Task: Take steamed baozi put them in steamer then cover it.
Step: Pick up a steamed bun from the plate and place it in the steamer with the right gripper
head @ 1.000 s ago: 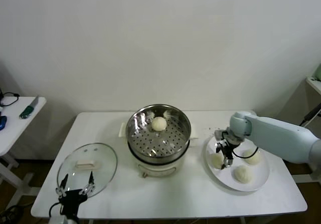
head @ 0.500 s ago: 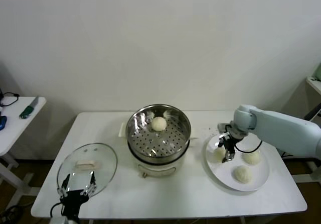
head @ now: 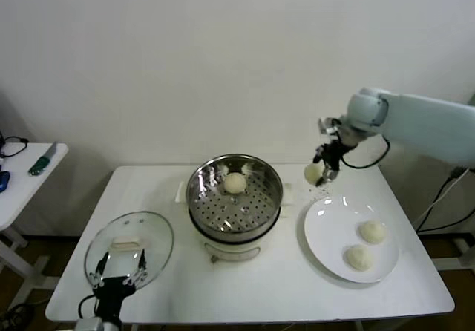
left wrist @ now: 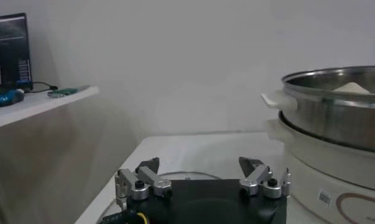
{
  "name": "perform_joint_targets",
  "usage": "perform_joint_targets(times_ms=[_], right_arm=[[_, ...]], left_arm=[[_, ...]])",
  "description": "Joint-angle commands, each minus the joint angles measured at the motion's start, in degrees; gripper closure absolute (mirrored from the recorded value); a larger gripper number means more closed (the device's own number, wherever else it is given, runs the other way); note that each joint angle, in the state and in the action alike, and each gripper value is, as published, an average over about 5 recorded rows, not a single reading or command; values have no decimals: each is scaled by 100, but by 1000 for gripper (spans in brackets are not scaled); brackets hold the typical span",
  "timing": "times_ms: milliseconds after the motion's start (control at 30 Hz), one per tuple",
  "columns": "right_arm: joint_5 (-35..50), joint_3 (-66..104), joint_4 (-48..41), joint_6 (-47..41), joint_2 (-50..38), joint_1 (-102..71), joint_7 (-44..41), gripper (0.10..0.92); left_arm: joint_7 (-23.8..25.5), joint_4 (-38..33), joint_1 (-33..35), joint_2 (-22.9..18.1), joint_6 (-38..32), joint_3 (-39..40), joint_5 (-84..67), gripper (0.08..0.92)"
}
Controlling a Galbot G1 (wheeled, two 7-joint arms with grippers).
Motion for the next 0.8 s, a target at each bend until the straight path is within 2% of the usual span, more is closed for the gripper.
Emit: perform_joint_targets(times_ms=[33,367,800], right_arm=[[1328,-444,43,-193,812,1006,95,330],[1452,62,-124,-540,1988,92,555,330],[1265,61,-1011,-581,3124,-927,644,330]], left_arm=[[25,-67,28,17,-6,-14,-32,177],[108,-184,330,118,-187,31,82,177],[95,-186,342,228,-234,-51,37,177]])
